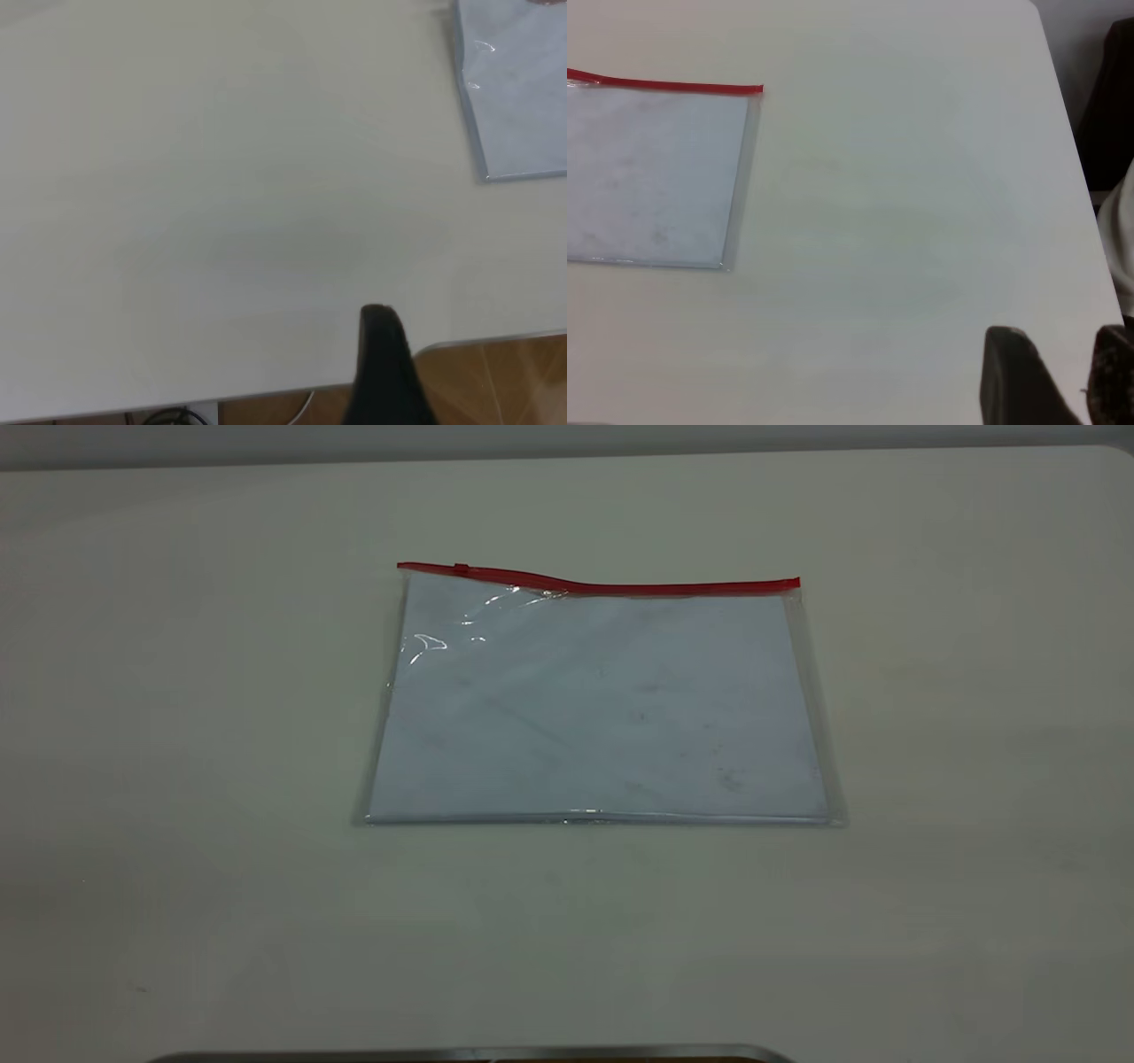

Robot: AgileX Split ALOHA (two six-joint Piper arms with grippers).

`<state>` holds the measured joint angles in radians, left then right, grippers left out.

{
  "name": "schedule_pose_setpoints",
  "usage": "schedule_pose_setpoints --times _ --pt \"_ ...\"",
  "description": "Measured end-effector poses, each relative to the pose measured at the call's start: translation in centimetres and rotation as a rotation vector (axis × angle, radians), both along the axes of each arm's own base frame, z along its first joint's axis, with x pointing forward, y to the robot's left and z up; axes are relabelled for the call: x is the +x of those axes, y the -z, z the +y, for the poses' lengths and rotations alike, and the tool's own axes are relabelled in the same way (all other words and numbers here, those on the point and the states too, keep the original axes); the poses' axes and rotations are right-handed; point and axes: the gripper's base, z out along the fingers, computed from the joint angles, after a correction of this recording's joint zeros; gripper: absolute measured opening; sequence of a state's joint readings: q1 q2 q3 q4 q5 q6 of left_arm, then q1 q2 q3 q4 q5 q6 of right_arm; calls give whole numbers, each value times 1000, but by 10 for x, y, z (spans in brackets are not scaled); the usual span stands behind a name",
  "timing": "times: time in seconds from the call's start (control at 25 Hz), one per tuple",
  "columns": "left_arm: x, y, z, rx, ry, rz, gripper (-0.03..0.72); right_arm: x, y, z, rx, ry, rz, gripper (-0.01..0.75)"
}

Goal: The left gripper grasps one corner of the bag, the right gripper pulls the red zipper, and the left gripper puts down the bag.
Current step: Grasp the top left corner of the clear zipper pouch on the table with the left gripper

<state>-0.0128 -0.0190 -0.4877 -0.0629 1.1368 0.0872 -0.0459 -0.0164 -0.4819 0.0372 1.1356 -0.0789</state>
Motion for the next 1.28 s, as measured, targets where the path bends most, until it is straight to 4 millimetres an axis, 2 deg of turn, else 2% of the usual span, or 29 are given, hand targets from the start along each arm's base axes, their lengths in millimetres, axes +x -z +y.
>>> schedule_pose_setpoints --times 0.88,0.96,1.04,1.2,1.28 --pt "3 -1 0 -5 -5 19 577 0 -1 5 50 -30 -7 256" --pt "13 -8 0 -31 -27 47 577 1 -1 7 73 -44 -14 296" --pt "28 -20 0 -60 -54 63 577 0 -2 8 87 -53 -20 369" --pt "70 -46 -1 -80 -74 112 577 7 -19 8 92 -53 -18 545" --pt "98 -56 -3 -102 -72 147 577 18 -30 7 95 -49 15 598"
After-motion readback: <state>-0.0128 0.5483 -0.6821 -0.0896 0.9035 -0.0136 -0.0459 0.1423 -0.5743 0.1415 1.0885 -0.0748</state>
